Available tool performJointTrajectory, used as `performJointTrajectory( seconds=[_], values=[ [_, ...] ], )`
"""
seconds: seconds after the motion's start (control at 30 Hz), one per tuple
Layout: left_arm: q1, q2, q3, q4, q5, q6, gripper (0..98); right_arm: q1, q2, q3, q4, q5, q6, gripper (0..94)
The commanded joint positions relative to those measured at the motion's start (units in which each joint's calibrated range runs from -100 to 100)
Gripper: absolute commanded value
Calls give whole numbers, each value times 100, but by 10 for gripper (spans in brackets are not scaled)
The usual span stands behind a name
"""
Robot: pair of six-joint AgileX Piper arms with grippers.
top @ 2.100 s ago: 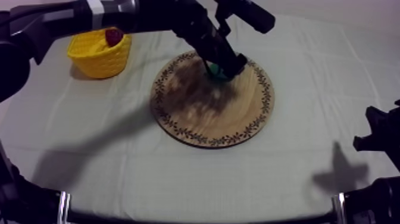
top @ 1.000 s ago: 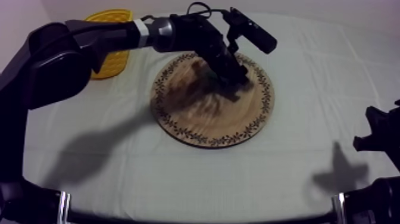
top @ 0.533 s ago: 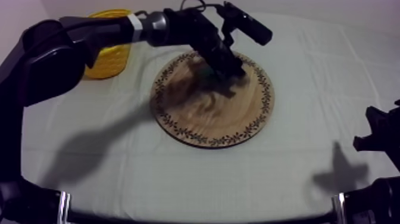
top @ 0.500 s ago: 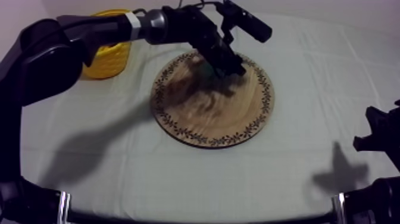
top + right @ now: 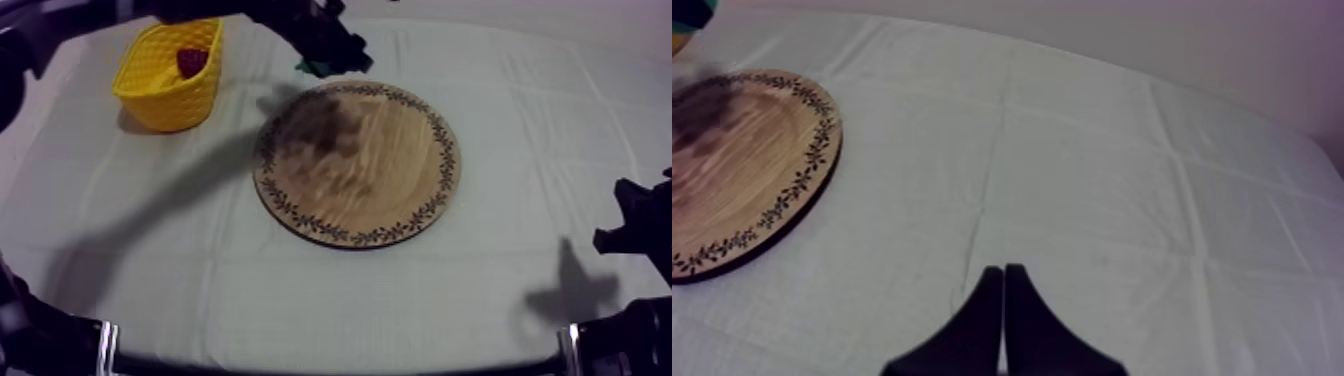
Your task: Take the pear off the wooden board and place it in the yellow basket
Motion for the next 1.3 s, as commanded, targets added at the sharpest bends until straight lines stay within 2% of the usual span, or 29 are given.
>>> performJointTrajectory(
  seconds=[0.0, 0.3, 0.47, 0.67, 0.9, 1.27],
  values=[
    [-186, -624, 555, 12, 17, -23, 406, 0, 1, 5, 0, 0, 0, 5],
    [-1188, -1720, 1053, 66, 25, -172, 405, 0, 1, 5, 0, 0, 0, 5],
    [-1751, -1587, 528, 82, 15, -45, 401, 0, 1, 5, 0, 0, 0, 5],
    [-2251, -1027, 44, 264, -77, 49, 369, 0, 1, 5, 0, 0, 0, 5],
    [-2445, -434, 115, 331, -184, 33, 354, 0, 1, 5, 0, 0, -2, 5],
    [-2472, -75, 148, 342, -259, -77, 364, 0, 1, 5, 0, 0, -4, 5]
  ],
)
